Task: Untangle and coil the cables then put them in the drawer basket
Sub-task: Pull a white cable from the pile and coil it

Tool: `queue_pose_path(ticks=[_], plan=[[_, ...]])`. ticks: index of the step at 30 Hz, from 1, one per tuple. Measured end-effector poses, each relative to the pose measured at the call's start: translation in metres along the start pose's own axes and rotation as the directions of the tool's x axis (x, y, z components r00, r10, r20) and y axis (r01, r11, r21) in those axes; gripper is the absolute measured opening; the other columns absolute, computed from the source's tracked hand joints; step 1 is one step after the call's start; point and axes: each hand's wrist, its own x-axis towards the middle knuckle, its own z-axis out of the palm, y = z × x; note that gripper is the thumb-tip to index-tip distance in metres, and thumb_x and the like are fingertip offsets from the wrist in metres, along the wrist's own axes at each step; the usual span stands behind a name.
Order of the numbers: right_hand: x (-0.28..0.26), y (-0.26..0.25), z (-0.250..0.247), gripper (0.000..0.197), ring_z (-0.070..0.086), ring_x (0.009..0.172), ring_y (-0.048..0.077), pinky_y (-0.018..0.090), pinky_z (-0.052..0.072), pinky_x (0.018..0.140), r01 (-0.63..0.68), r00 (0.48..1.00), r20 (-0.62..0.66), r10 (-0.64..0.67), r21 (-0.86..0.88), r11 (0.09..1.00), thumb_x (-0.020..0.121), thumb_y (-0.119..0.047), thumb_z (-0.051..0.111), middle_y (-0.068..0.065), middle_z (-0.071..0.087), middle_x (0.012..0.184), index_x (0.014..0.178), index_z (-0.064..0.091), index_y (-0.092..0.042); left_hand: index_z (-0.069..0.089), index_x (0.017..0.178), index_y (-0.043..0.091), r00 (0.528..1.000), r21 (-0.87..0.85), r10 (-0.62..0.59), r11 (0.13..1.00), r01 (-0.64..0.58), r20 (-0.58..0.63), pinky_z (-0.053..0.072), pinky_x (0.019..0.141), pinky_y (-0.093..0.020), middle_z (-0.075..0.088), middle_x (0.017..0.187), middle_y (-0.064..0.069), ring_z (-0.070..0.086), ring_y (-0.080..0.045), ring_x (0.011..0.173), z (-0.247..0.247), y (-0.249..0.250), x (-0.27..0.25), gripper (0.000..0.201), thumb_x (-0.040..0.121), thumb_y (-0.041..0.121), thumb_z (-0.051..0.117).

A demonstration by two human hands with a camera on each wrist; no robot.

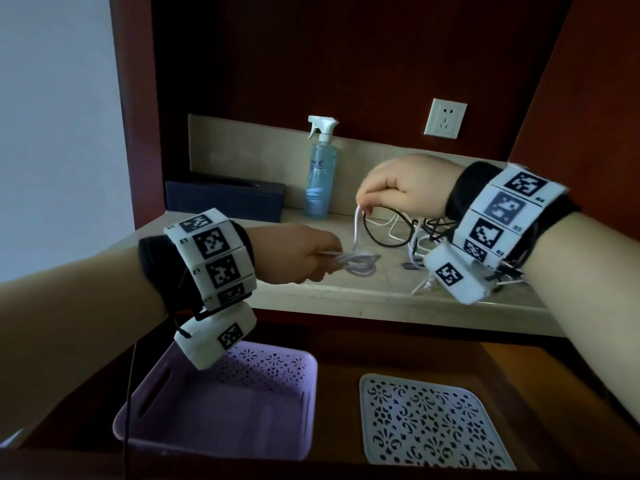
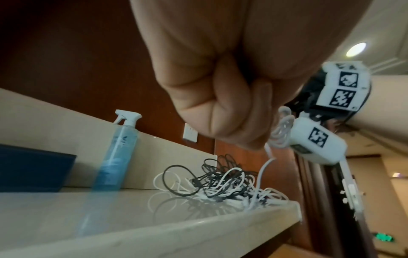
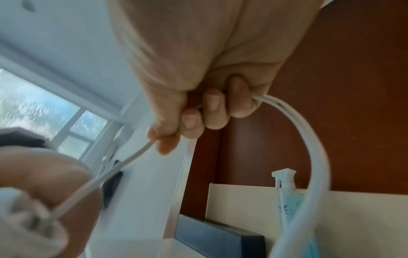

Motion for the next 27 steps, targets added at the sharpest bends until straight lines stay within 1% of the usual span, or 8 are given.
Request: queue_pose_path(ticks=[5, 8, 10, 13, 15, 18, 22, 27], plan=[[0.005, 0.006, 0.022, 0.020, 0.052, 0.077, 0.004, 0.025, 0.038, 0.078, -0.127, 0.976, -0.139, 0.168, 0.267, 0.955, 0.095, -0.022, 0.048, -0.020, 0.053, 0.077, 0.082, 0.064, -0.025, 0.051, 0.086, 0.014, 0.986, -0.531, 0.097, 0.833, -0.153, -0.132, 0.031, 0.044, -0.016, 0.045, 0.063, 0.005, 0.036, -0.004, 0.046, -0.009, 0.008, -0.005, 0.018, 0.100, 0.016, 0.039], [0.004, -0.003, 0.049, 0.024, 0.048, 0.060, -0.010, 0.008, 0.031, 0.061, -0.199, 0.961, -0.113, 0.251, 0.343, 0.918, 0.097, -0.028, 0.044, -0.019, 0.050, 0.066, 0.086, 0.066, -0.025, 0.046, 0.081, 0.012, 0.942, -0.694, -0.013, 0.679, -0.237, -0.334, 0.024, 0.040, -0.016, 0.041, 0.061, 0.002, 0.031, -0.005, 0.042, -0.016, 0.004, 0.003, 0.024, 0.101, 0.013, 0.034], [0.008, -0.013, 0.065, 0.027, 0.053, 0.075, -0.007, 0.005, 0.035, 0.066, -0.174, 0.967, -0.130, 0.221, 0.301, 0.938, 0.097, -0.033, 0.042, -0.016, 0.061, 0.084, 0.105, 0.066, -0.026, 0.041, 0.076, 0.011, 0.897, -0.714, -0.144, 0.663, -0.226, -0.418, 0.024, 0.037, -0.015, 0.038, 0.063, -0.002, 0.030, -0.004, 0.038, -0.019, -0.002, 0.013, 0.027, 0.101, 0.012, 0.034], [0.015, -0.022, 0.074, 0.027, 0.059, 0.099, 0.022, 0.027, 0.044, 0.080, -0.120, 0.976, -0.169, 0.134, 0.090, 0.989, 0.097, -0.036, 0.040, -0.001, 0.065, 0.108, 0.110, 0.062, -0.031, 0.035, 0.073, 0.014, 0.832, -0.599, -0.297, 0.799, -0.053, -0.469, 0.030, 0.039, -0.015, 0.040, 0.064, -0.004, 0.039, -0.010, 0.045, -0.016, -0.016, 0.026, 0.028, 0.101, 0.016, 0.036], [0.016, -0.030, 0.071, 0.026, 0.058, 0.095, 0.026, 0.029, 0.039, 0.068, -0.052, 0.986, -0.164, 0.016, -0.219, 0.974, 0.098, -0.032, 0.036, 0.001, 0.064, 0.101, 0.105, 0.060, -0.027, 0.039, 0.080, 0.016, 0.814, -0.357, -0.291, 0.927, 0.111, -0.503, 0.036, 0.050, -0.018, 0.046, 0.067, 0.000, 0.048, -0.017, 0.059, -0.011, -0.026, 0.030, 0.022, 0.101, 0.024, 0.037], [0.017, -0.041, 0.062, 0.025, 0.056, 0.098, 0.023, 0.029, 0.031, 0.062, 0.048, 0.984, -0.129, -0.126, -0.486, 0.873, 0.097, -0.023, 0.035, -0.001, 0.061, 0.100, 0.103, 0.060, -0.026, 0.042, 0.103, 0.011, 0.855, -0.174, -0.256, 0.965, 0.197, -0.451, 0.035, 0.055, -0.021, 0.044, 0.071, 0.002, 0.049, -0.019, 0.070, -0.003, -0.028, 0.031, 0.014, 0.100, 0.024, 0.038], [0.016, -0.042, 0.043, 0.026, 0.052, 0.103, 0.019, 0.029, 0.030, 0.067, 0.134, 0.972, -0.090, -0.217, -0.549, 0.825, 0.099, -0.026, 0.035, -0.006, 0.057, 0.103, 0.109, 0.059, -0.027, 0.051, 0.113, 0.009, 0.954, -0.046, -0.138, 0.990, 0.131, -0.268, 0.036, 0.059, -0.024, 0.049, 0.077, 0.002, 0.046, -0.013, 0.066, 0.004, -0.030, 0.028, 0.021, 0.099, 0.021, 0.041], [0.013, -0.023, 0.018, 0.029, 0.051, 0.097, 0.010, 0.028, 0.038, 0.072, 0.040, 0.988, -0.130, -0.087, -0.329, 0.944, 0.091, -0.049, 0.044, -0.014, 0.051, 0.090, 0.102, 0.065, -0.032, 0.048, 0.081, 0.032, 0.992, -0.059, 0.003, 0.998, -0.010, -0.127, 0.037, 0.054, -0.008, 0.051, 0.070, 0.011, 0.046, -0.003, 0.060, -0.001, -0.024, 0.010, 0.019, 0.099, 0.027, 0.043]])
